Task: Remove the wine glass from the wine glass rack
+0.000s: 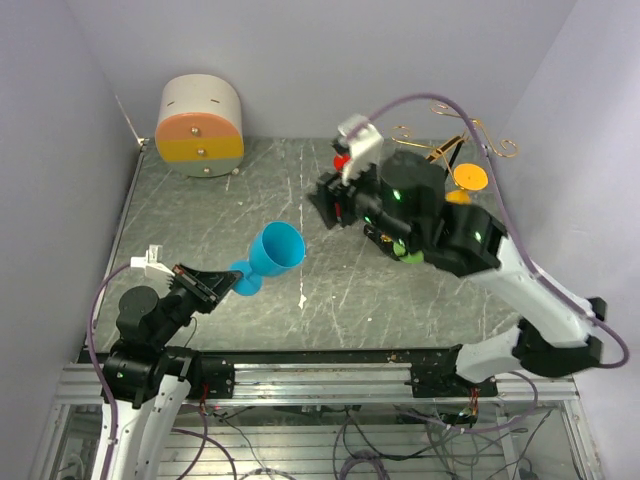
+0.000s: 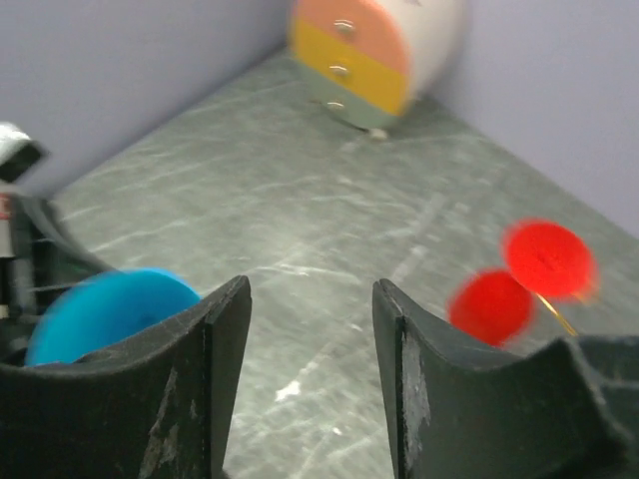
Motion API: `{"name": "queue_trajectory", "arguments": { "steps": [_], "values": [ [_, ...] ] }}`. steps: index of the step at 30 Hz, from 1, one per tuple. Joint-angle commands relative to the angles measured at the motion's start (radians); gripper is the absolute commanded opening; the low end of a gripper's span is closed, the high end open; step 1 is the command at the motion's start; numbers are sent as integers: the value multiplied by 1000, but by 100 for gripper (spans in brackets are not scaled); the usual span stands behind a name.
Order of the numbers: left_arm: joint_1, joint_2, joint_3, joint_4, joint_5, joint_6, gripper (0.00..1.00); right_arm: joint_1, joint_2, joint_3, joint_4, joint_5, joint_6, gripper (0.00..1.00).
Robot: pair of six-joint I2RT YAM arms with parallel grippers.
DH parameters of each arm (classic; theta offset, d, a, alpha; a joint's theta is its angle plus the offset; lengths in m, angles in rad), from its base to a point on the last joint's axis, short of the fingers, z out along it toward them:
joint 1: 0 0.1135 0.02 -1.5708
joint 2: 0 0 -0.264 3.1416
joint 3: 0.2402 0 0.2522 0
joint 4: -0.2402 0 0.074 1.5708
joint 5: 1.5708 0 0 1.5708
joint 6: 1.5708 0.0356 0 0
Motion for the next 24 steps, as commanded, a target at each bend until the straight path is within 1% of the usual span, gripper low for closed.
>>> {"name": "queue_trajectory", "arguments": {
  "steps": [1, 3, 5, 9, 14, 19, 22, 23, 24],
  "values": [
    [7, 5, 50, 1, -35, 64, 7, -115, 162, 248, -210, -523, 76, 53],
    [7, 20, 69, -9, -42, 80, 7, -124, 186, 276, -225, -614, 79, 54],
    [7, 30, 83, -16, -45, 90, 7, -125, 182, 265, -217, -649, 83, 55],
    [6, 41, 90, -14, -40, 93, 7, -129, 176, 237, -227, -635, 92, 55],
    [7, 38, 84, -8, -36, 85, 7, -130, 164, 180, -219, -657, 94, 54],
    [7, 29, 84, -2, -35, 77, 7, -131, 182, 167, -237, -606, 85, 52],
    [6, 26, 84, 4, -32, 74, 7, -132, 212, 172, -243, -613, 74, 44],
    [6, 25, 84, 4, -32, 76, 7, -132, 225, 177, -244, -619, 71, 38],
    [6, 25, 85, 2, -33, 79, 7, -131, 242, 183, -245, -623, 68, 30]
  ]
}}
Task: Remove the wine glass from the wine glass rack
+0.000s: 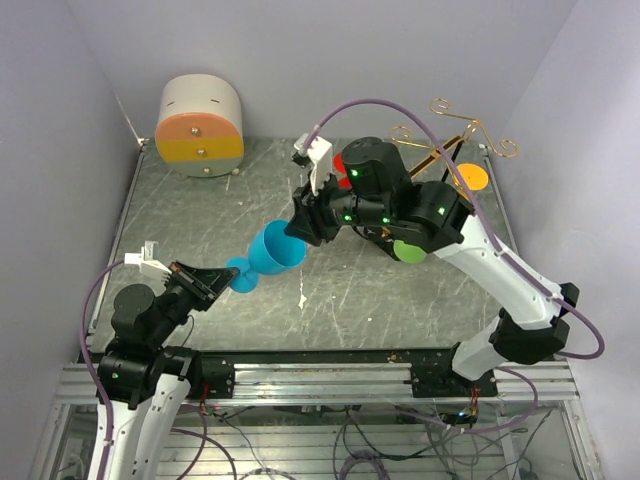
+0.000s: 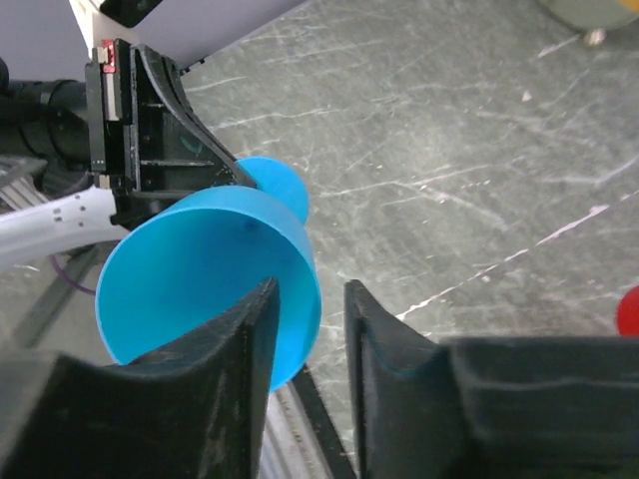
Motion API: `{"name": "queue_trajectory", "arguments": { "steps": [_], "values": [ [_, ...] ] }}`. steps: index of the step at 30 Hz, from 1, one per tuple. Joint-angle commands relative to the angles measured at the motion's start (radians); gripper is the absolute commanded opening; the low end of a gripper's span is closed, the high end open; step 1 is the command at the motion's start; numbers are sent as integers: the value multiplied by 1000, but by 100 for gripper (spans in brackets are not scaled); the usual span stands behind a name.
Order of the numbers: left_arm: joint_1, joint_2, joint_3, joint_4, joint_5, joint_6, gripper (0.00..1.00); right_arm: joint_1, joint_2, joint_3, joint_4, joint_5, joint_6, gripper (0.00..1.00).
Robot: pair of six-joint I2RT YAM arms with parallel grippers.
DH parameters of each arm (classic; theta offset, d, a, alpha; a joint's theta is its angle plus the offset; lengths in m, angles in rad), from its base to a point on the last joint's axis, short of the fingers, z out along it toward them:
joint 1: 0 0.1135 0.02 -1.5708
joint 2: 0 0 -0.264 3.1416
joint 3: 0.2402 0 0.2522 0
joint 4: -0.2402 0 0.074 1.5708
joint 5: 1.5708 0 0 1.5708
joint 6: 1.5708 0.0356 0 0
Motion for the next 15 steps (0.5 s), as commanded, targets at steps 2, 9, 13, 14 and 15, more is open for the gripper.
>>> {"name": "queue_trajectory", "arguments": {
  "steps": [2, 9, 13, 14, 15],
  "values": [
    [7, -7, 29, 21, -10, 16, 7, -7, 70, 26, -16, -21, -20, 22],
    [7, 3, 40, 0, -34, 36, 9, -28, 125, 78, -28, -42, -32, 0],
    [7, 17, 96, -137, -165, 75, 44, -80, 139, 106, -14, -6, -15, 0],
    [7, 25, 128, -191, -228, 101, 50, -105, 146, 112, -5, -6, -8, 0],
    [7, 37, 162, -250, -306, 138, 53, -127, 159, 122, 0, -6, 1, 0]
  ]
}}
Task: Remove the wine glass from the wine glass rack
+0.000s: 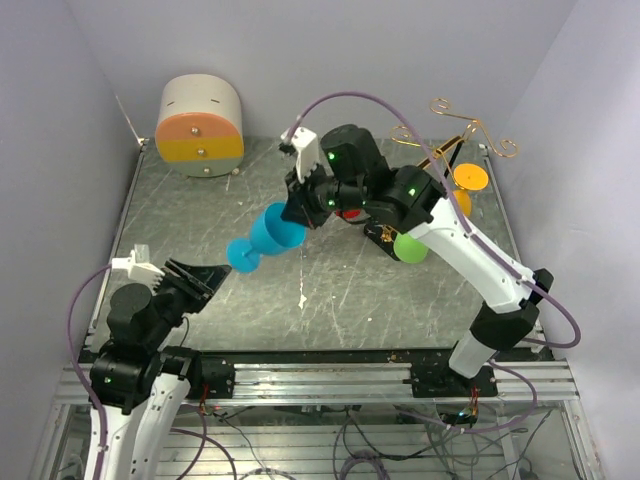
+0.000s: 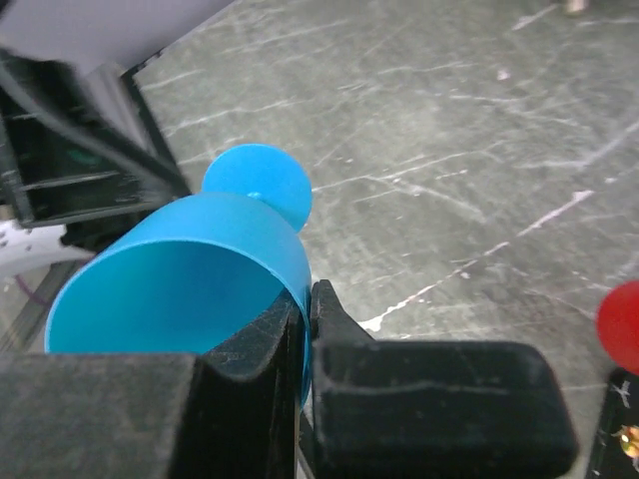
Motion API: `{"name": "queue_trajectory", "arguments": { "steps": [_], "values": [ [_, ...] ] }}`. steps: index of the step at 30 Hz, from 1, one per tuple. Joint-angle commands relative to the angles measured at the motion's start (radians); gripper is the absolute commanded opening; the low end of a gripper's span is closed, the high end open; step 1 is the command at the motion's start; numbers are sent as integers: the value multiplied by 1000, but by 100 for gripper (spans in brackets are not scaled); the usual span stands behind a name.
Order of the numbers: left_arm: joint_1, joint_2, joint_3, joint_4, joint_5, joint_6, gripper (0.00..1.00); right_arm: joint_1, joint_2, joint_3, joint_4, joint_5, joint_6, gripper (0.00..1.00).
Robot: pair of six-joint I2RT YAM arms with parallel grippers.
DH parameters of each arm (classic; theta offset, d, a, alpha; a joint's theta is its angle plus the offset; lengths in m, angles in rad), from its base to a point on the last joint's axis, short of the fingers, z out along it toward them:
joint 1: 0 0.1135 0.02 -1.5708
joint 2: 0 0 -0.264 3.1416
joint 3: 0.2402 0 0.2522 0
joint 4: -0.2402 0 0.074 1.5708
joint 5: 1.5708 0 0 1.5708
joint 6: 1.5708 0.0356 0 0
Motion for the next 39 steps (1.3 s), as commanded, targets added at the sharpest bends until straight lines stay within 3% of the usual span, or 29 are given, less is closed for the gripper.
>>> {"name": "queue_trajectory", "arguments": {
  "steps": [1, 5, 13, 17, 22, 35, 39],
  "values": [
    [6, 38, 153, -197, -270, 126, 55, -102, 36, 63, 29, 30, 26, 0],
    [6, 92, 297, -288, -463, 242, 56, -160, 132, 133, 32, 27, 52, 0],
    [6, 149, 316, -147, -526, 449, 54, -161, 564, 580, -101, 154, 85, 0],
    [6, 181, 280, -121, -535, 512, 53, -144, 598, 490, 0, 237, 93, 0],
    [6, 176, 236, -89, -522, 529, 52, -82, 679, 526, -15, 356, 64, 0],
    [6, 166, 217, -83, -511, 516, 52, -52, 760, 504, 40, 351, 71, 0],
    [5, 167, 215, -80, -511, 514, 52, -52, 769, 502, 53, 346, 71, 5]
  ]
}}
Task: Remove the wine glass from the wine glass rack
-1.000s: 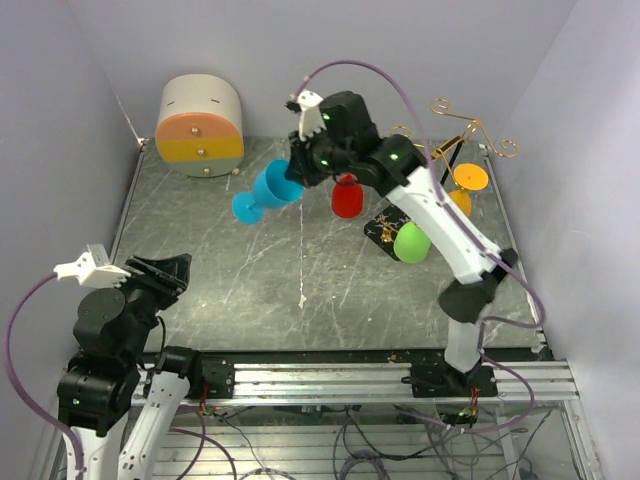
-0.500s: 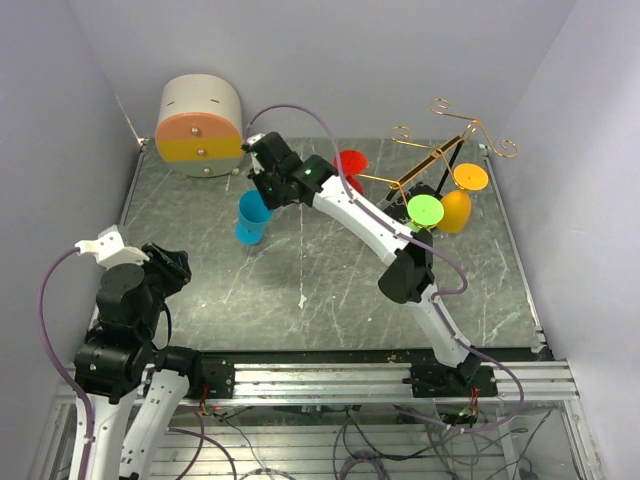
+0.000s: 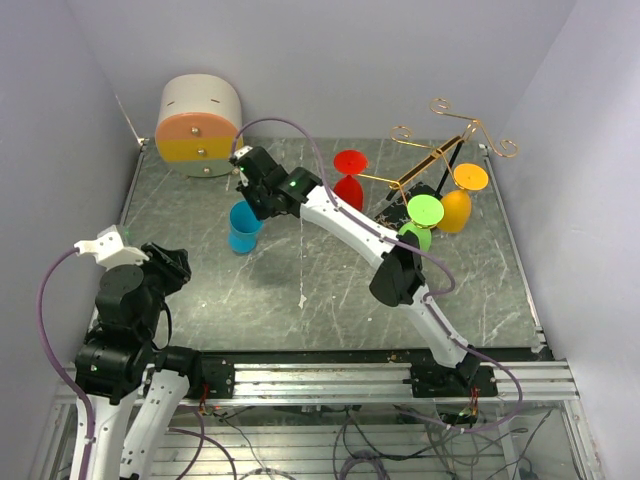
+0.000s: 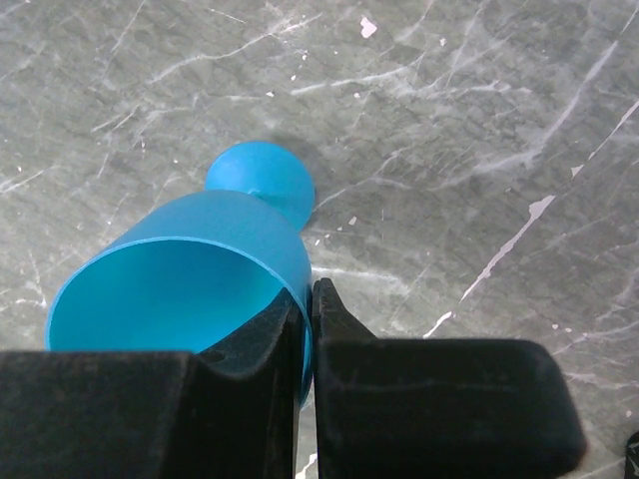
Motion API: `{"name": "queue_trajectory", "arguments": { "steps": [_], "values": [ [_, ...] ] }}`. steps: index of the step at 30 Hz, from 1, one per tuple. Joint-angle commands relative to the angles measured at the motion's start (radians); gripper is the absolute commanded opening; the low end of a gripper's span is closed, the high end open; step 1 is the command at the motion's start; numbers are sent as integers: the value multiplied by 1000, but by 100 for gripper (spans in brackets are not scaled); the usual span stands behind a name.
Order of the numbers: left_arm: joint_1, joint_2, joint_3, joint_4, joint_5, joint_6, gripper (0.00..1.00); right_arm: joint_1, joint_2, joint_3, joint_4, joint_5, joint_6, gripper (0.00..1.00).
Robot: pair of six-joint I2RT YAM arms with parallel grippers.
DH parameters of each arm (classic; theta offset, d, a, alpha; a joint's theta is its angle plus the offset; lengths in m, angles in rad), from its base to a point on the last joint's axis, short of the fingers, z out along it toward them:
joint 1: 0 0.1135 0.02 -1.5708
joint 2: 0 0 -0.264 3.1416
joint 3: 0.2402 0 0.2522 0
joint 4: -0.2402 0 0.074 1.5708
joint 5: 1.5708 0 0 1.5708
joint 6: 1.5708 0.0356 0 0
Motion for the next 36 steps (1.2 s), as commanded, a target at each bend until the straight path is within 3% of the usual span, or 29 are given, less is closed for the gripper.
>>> {"name": "queue_trajectory", "arguments": {
  "steps": [1, 5, 7, 9, 18, 26, 32, 36],
  "values": [
    [5, -5, -8, 40, -10, 8, 52, -1, 14, 13, 43, 11, 0, 6],
    [6, 1, -9, 40, -10, 8, 52, -1, -7, -14, 66, 12, 0, 20],
    [6, 4, -9, 40, -10, 9, 52, -1, -33, -33, 82, 18, 1, 35],
    [6, 3, -9, 40, -10, 8, 52, -1, -71, -57, 105, 31, 3, 42],
    [6, 4, -8, 38, -12, 8, 52, -1, -279, -141, 169, 97, 17, 43],
    [5, 11, -7, 38, -6, 10, 51, -31, -680, -463, 338, 39, 107, 50],
    [5, 15, -8, 39, 3, 13, 51, -339, -933, -674, 357, -146, 319, 41],
    [5, 20, -9, 40, 4, 13, 51, -548, -1130, -825, 346, -99, 411, 42]
  ]
}}
